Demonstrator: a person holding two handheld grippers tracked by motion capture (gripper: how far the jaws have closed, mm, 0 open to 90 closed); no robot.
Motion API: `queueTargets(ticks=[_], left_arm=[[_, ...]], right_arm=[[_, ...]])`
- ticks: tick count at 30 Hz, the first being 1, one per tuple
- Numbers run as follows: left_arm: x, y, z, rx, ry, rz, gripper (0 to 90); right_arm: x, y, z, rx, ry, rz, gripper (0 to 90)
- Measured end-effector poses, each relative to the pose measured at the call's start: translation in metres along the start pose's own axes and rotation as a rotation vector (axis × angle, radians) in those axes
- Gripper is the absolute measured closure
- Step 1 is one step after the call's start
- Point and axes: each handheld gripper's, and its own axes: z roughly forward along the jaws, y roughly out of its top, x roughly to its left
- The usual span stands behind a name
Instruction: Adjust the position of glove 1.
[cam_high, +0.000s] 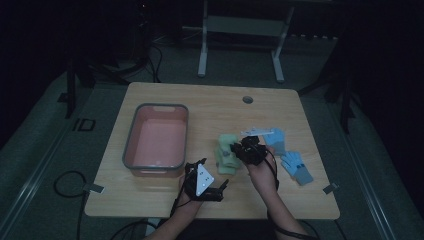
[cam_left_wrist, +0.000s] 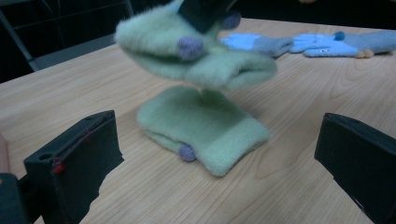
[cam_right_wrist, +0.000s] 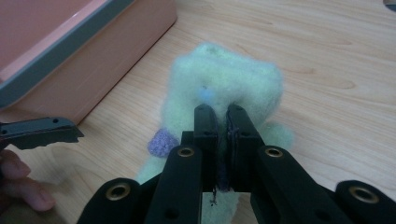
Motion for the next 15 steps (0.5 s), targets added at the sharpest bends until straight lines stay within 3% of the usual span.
queueTargets(ticks=[4, 12, 15], left_arm=[[0.0, 0.0, 0.0, 0.003, -0.002, 0.003, 0.2], [0.0, 0.0, 0.0, 0.005, -0.002, 0.005, 0.2], [-0.001, 0.0, 0.001, 0.009, -0.002, 0.007, 0.2]], right_arm=[[0.002, -0.003, 0.004, 0.009, 0.004, 0.002, 84.6], [0.0, -0.024, 0.026, 0.068, 0.003, 0.063, 84.3], [0.002, -0.027, 0.033, 0.078, -0.002, 0.058, 83.7]])
